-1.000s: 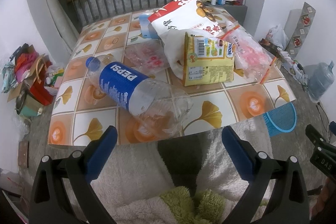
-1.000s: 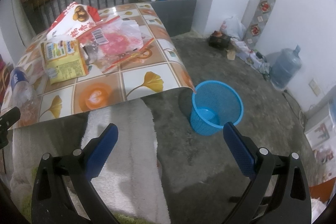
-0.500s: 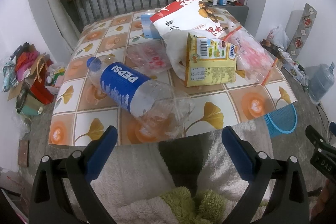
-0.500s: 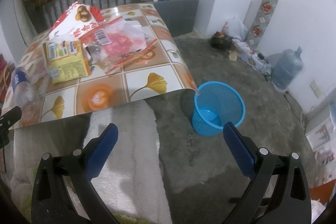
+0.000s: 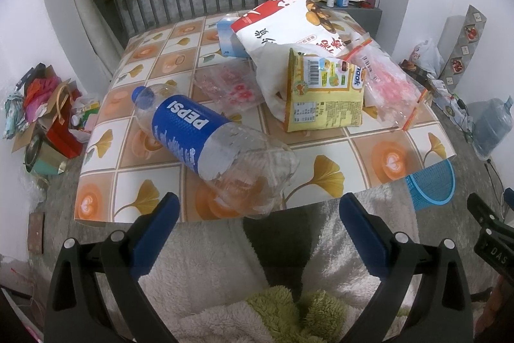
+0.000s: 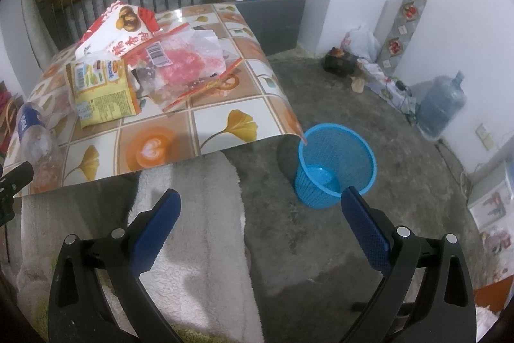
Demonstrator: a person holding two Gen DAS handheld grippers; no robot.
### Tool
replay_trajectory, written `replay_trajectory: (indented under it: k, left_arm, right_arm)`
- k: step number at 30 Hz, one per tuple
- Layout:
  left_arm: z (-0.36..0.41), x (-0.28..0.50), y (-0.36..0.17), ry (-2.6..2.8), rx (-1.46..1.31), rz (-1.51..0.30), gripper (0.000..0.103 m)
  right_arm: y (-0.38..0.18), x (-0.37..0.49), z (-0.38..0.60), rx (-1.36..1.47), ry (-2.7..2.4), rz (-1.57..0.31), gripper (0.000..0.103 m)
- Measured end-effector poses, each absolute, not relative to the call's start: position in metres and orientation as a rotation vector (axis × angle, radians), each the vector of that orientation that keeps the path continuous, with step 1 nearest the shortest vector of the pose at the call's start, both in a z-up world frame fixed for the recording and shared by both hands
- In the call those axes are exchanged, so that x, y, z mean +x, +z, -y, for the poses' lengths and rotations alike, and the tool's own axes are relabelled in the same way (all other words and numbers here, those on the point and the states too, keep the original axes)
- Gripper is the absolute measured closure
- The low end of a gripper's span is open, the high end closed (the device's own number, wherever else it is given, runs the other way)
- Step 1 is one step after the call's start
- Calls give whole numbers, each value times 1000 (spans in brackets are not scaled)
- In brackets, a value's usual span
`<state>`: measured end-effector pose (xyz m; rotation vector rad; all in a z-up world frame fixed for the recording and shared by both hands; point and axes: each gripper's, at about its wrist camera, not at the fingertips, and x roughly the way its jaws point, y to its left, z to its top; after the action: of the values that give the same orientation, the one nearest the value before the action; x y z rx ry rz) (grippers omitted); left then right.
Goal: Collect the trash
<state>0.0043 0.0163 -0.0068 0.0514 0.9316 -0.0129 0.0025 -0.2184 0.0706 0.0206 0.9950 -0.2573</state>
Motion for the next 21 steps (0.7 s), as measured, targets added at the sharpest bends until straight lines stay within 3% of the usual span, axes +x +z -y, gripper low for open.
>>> replay_trajectory:
  k: [21]
  left_arm:
    - [-33, 5, 4, -46, 8, -889, 5]
  right_arm:
    - [80, 12, 218, 62, -195, -951, 8]
